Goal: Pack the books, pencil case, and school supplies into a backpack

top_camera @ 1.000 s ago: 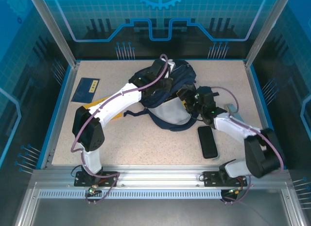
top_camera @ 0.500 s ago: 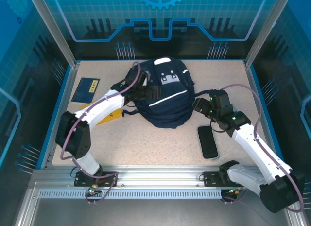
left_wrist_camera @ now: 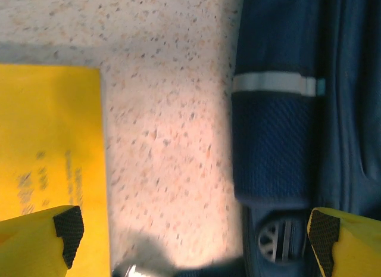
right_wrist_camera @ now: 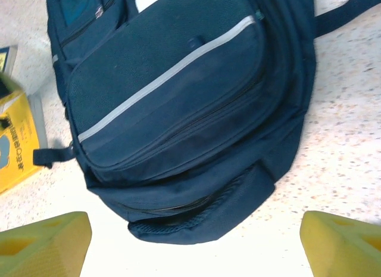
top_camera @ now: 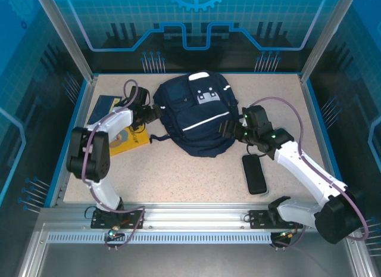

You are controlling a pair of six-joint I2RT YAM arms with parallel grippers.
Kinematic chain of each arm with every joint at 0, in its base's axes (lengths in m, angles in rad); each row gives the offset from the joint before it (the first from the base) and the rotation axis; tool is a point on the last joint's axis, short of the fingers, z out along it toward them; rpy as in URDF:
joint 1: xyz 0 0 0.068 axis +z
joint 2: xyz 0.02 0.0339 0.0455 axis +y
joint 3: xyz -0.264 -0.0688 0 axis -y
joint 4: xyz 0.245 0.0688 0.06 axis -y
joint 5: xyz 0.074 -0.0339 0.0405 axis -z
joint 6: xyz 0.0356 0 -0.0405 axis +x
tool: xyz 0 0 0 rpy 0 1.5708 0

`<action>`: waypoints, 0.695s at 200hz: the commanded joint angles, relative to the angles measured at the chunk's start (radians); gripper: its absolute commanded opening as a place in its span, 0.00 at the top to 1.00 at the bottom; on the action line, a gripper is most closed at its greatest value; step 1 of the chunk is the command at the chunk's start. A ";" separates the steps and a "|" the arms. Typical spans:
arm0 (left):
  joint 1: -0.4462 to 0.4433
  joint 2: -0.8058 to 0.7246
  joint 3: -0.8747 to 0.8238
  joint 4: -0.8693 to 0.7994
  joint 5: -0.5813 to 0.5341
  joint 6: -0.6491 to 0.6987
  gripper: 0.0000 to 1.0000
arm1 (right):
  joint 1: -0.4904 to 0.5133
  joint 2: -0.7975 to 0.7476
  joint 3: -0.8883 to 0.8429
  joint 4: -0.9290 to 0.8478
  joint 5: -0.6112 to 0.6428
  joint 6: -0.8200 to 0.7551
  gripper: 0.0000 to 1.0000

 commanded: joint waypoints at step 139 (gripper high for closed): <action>0.018 0.032 -0.083 -0.139 0.028 0.003 0.05 | 0.059 0.080 0.069 0.021 -0.026 0.041 0.09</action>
